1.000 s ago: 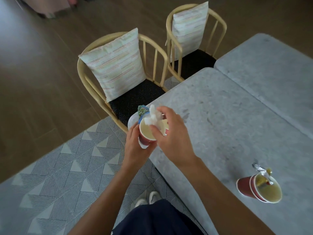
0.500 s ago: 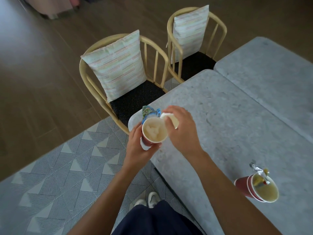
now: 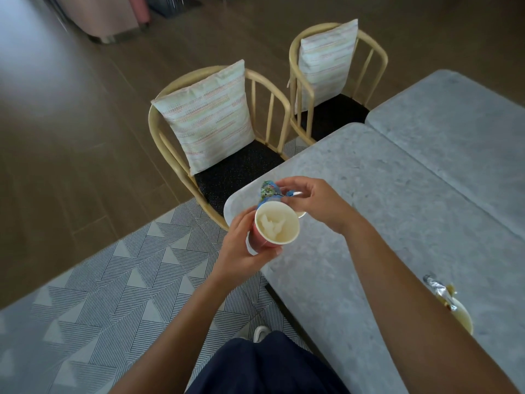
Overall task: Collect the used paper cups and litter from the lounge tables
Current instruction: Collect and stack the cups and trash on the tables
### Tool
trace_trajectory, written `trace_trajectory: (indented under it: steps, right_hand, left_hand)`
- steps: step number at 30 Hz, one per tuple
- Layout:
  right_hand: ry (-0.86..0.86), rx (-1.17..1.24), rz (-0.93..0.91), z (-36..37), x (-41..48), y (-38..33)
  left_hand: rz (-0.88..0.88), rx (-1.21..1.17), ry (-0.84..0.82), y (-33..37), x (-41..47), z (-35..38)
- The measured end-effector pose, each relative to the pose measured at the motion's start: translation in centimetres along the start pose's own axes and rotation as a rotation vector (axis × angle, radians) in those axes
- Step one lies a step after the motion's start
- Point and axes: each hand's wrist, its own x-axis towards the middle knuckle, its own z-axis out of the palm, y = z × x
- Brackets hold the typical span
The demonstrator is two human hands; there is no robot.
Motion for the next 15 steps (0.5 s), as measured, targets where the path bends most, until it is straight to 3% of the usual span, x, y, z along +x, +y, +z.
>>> trace_trajectory:
  steps: [6, 12, 15]
  right_hand:
    - [0.089, -0.037, -0.014, 0.5, -0.2, 0.4]
    - [0.446, -0.220, -0.173, -0.2, -1.0, -1.2]
    - [0.577, -0.162, -0.212, -0.5, -2.1, -2.7]
  left_hand:
    - [0.016, 0.020, -0.010, 0.1, -0.1, 0.1]
    - [-0.001, 0.095, 0.082, -0.3, 0.2, -0.1]
    - [-0.046, 0.120, 0.115, -0.3, 0.5, -0.2]
